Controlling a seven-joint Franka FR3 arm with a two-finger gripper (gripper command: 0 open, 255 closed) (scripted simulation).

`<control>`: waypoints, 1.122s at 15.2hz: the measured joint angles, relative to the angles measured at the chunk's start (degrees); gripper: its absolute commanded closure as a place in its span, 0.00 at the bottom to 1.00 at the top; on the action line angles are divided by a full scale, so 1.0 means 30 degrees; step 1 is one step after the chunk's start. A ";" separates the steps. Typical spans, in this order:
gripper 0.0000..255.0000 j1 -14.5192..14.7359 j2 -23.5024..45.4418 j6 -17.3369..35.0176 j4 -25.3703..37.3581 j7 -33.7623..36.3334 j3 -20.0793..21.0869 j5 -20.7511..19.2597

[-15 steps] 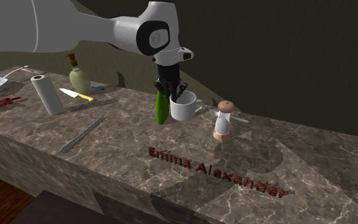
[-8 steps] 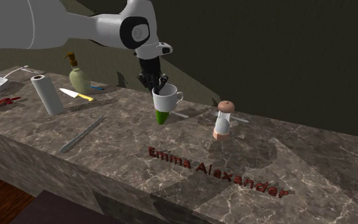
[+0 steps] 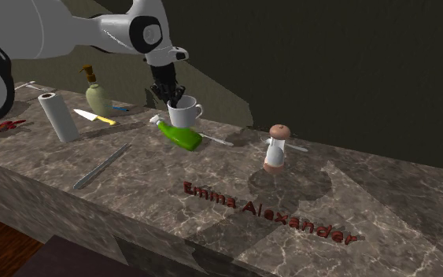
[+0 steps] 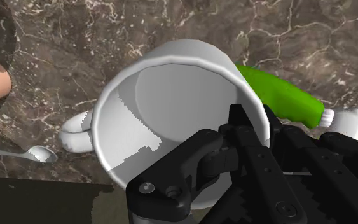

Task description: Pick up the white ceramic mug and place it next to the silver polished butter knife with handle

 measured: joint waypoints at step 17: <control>1.00 0.2771 0.7106 -0.3866 1.0740 0.4976 0.1610 0.0350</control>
